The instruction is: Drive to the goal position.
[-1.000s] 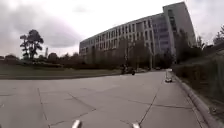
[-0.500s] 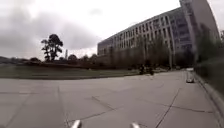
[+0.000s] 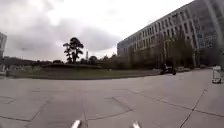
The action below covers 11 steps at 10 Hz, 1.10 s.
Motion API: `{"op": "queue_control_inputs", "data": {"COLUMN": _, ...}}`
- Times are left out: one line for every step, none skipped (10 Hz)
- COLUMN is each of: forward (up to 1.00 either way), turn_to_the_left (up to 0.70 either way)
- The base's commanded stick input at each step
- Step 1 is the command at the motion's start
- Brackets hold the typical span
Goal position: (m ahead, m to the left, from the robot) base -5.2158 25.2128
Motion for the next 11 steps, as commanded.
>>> {"op": "queue_control_inputs", "data": {"forward": 0.0, "turn_to_the_left": 0.7}}
{"op": "queue_control_inputs", "data": {"forward": 0.0, "turn_to_the_left": 0.7}}
{"op": "queue_control_inputs", "data": {"forward": 0.0, "turn_to_the_left": 0.7}}
{"op": "queue_control_inputs", "data": {"forward": 0.0, "turn_to_the_left": 0.7}}
{"op": "queue_control_inputs", "data": {"forward": 0.0, "turn_to_the_left": 0.7}}
{"op": "queue_control_inputs", "data": {"forward": 0.0, "turn_to_the_left": 0.7}}
{"op": "queue_control_inputs", "data": {"forward": 0.0, "turn_to_the_left": 0.7}}
{"op": "queue_control_inputs", "data": {"forward": 0.0, "turn_to_the_left": 0.7}}
{"op": "queue_control_inputs", "data": {"forward": 0.0, "turn_to_the_left": 0.7}}
{"op": "queue_control_inputs", "data": {"forward": 0.0, "turn_to_the_left": 0.7}}
{"op": "queue_control_inputs", "data": {"forward": 0.0, "turn_to_the_left": 0.7}}
